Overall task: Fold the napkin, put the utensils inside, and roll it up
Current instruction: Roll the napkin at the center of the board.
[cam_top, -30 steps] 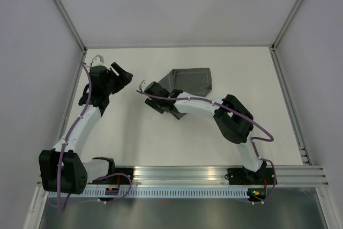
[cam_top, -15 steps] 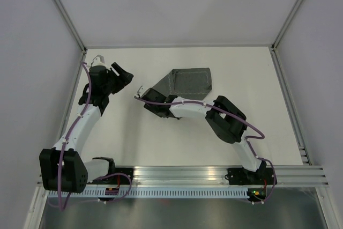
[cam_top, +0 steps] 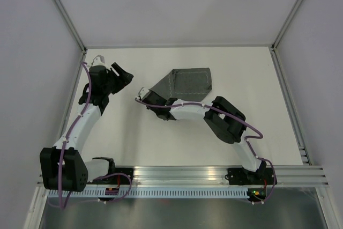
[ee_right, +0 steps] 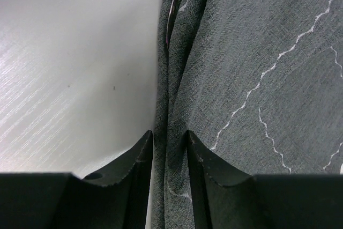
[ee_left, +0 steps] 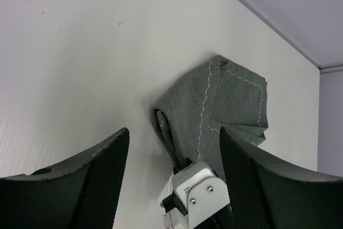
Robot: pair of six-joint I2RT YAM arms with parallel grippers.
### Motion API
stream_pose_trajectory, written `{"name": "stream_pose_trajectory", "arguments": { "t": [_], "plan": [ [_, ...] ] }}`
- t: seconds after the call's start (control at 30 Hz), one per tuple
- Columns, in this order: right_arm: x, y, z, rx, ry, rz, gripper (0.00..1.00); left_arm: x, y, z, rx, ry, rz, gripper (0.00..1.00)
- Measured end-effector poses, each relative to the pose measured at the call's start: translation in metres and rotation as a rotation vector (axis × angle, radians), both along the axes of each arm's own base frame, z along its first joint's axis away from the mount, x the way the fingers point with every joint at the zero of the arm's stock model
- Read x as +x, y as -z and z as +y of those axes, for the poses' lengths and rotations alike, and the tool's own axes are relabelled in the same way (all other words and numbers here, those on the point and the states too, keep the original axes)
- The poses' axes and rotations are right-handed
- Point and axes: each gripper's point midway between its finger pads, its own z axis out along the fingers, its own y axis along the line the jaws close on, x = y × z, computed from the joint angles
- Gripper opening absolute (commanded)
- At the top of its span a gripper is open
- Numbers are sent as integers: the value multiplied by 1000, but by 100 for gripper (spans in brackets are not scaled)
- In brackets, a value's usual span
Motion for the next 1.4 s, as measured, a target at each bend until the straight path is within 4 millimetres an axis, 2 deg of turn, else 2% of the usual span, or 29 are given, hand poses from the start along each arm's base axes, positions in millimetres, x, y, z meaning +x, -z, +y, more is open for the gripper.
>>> {"name": "stream_pose_trajectory", "arguments": {
  "t": [0.17,0.43,0.63,0.93,1.07,1.23,1.4],
  "plan": [
    [2,1,-2,-4,4,-14,32,1,0,0,-2,5,-1,73],
    [13,3,-13,37,15,19,32,1,1,0,2,8,-2,72],
    [13,4,-16,72,2,50,28,2,1,0,1,10,-1,72],
    [10,4,-15,88,-19,72,12,2,1,0,2,11,-5,70],
    [-2,4,-19,95,-64,108,7,2,1,-1,2,12,-5,69],
    [-26,5,-25,104,-159,177,4,2,2,-1,2,12,-8,66],
    [-62,5,-39,103,-310,279,1,-9,19,0,3,11,10,65]
  ]
}}
